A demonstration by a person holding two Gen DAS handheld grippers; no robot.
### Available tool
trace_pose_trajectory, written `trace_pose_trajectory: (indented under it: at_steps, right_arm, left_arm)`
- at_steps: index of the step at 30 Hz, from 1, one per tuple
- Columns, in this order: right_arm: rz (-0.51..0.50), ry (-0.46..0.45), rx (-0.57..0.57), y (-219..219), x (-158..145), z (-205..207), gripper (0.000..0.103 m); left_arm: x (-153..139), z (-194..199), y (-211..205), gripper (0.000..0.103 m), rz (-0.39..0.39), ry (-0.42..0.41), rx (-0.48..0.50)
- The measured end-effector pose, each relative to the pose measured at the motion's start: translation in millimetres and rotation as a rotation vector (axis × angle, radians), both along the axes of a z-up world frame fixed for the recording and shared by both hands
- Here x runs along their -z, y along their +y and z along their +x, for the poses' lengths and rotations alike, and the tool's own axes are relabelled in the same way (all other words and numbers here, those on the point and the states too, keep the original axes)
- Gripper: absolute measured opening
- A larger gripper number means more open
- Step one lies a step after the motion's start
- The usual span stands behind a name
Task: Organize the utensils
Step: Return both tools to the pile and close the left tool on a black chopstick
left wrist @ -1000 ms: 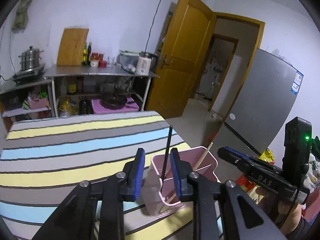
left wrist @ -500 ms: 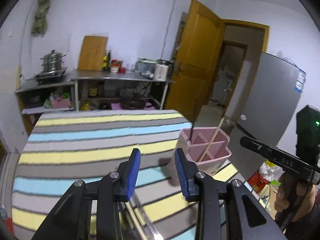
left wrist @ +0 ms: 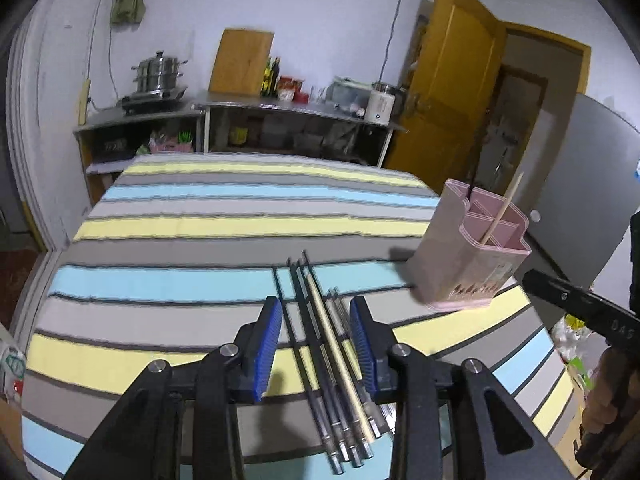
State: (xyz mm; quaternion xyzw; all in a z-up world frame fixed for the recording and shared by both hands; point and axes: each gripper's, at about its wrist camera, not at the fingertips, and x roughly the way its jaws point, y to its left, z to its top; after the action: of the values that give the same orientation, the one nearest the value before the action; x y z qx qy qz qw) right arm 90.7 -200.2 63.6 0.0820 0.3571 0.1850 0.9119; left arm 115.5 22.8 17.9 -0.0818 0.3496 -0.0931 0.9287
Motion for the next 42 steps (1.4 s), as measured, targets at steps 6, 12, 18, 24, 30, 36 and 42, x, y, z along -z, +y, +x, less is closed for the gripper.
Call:
trace_pose_trajectory:
  at_steps: [6,12,18,24,30,36,42]
  right_arm:
    - [-0.019,0.061,-0.035,16.3,26.6,10.7,0.016]
    - [-0.034,0.116,-0.059,30.9,50.4,22.5,0.016]
    - [-0.053,0.158,-0.078,48.3,71.0,38.9,0.015]
    - [-0.07,0.189,-0.098,62.2,84.6,51.9,0.015]
    - [-0.077,0.203,-0.109,72.8,92.4,63.4,0.015]
    - [-0.085,0.23,-0.115,84.4,104.3,79.0,0.015]
    - [-0.103,0.255,-0.119,95.8,115.1,92.3,0.015]
  left_arm:
    - [29.1,14.1,1.7,0.035,0.001,0.069,-0.009]
    - [55.5,38.0,2.3,0.035,0.013,0.125,-0.022]
    - [77.5,60.3,-1.0,0.035,0.021,0.164,-0.019]
    - [90.1,76.1,-0.6,0.03,0.025,0.186,-0.029]
    - [91.2,83.0,-7.5,0.03,0.077,0.173,-0.025]
    - [91.2,82.4,-19.2,0.018,0.194,0.17,-0.034]
    - [89.8,77.2,-3.7,0.01,0.13,0.185,-0.047]
